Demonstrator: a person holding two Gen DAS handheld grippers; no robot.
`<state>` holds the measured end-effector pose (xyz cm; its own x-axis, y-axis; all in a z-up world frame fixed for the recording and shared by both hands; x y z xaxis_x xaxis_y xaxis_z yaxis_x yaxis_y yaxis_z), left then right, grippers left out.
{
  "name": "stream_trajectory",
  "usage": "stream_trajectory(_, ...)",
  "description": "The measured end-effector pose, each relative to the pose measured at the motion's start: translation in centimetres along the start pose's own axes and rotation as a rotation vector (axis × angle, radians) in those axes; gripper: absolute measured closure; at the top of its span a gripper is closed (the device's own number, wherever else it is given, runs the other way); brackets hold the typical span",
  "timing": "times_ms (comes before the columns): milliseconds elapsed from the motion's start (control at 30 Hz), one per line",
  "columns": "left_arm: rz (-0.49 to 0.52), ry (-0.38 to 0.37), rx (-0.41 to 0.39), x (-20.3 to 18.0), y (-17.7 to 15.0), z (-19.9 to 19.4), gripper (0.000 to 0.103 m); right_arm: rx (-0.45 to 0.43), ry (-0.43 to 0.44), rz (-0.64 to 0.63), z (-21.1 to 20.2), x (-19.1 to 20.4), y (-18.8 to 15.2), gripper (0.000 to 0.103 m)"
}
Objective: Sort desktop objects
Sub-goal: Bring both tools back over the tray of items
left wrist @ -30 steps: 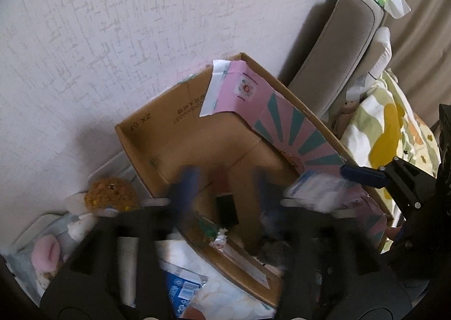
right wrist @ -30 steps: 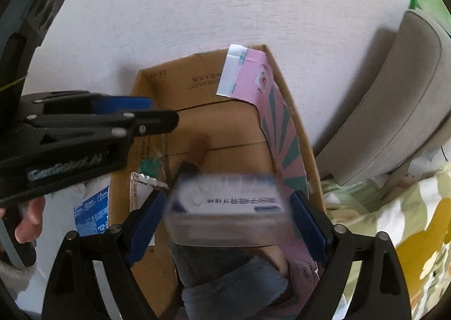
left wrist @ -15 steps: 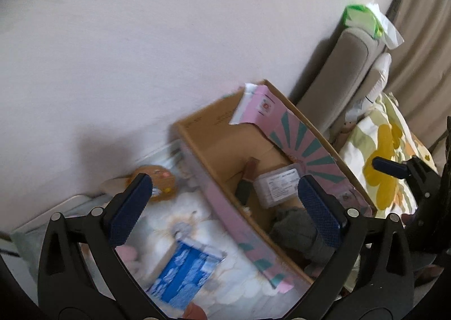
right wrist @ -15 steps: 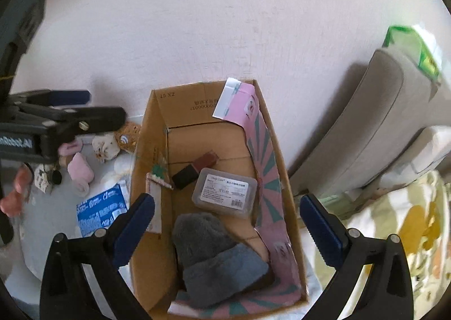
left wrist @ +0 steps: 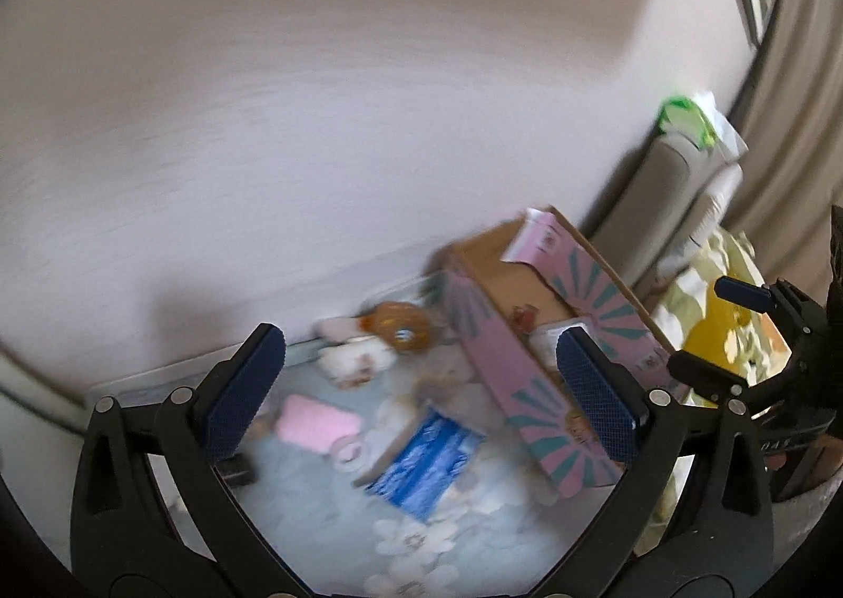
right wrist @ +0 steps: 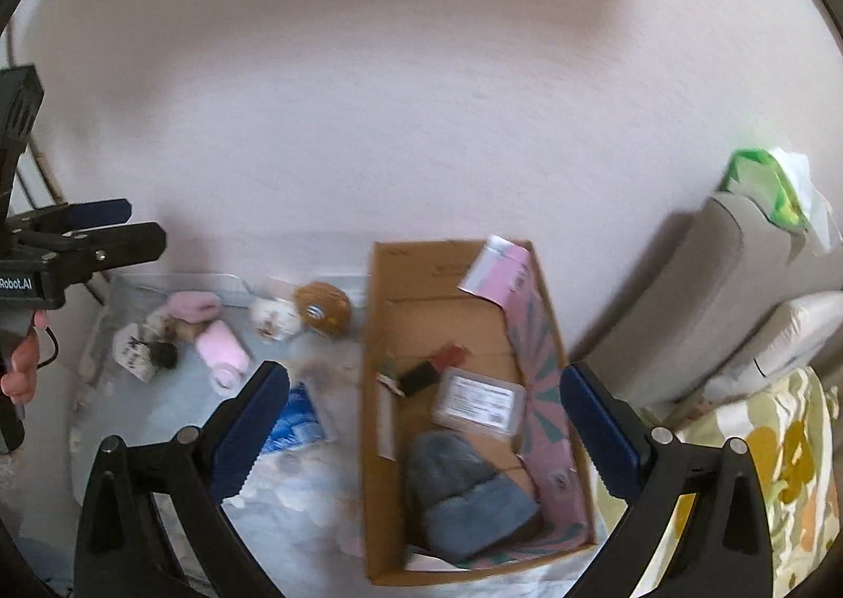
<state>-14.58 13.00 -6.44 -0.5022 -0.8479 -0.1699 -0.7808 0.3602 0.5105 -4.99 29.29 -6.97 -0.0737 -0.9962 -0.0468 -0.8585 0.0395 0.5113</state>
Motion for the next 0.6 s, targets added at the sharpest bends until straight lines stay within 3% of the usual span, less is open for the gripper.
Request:
stream_trajectory(267, -0.135, 0.121, -0.042, 8.1, -4.0, -3.8, 0.0, -0.022, 0.096, -0.09, 0.6, 5.3, 1.4, 0.0)
stream_trajectory(500, -0.244, 0.2, -0.002, 13.9, -9.3, -4.2, 0.0, 0.026, 0.174, -0.202, 3.6, 11.1, 2.0, 0.0)
stream_trajectory(600, -0.28, 0.204, 0.03, 15.5, -11.6, -3.4, 0.001, 0.051, 0.163, -0.252, 5.0, 12.7, 1.9, 0.003)
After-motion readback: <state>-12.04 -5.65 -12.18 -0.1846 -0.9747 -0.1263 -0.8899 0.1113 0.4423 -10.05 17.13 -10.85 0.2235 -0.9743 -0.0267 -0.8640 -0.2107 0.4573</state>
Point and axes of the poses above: each gripper's, at about its wrist camera, not at the fingertips, and z roughly the way its jaws point, x to its left, y to its top, the point moved 7 cm from there along z, roughly the way its jaws point, and after that the axes turned 11 degrees about x, right-handed, at the moved point
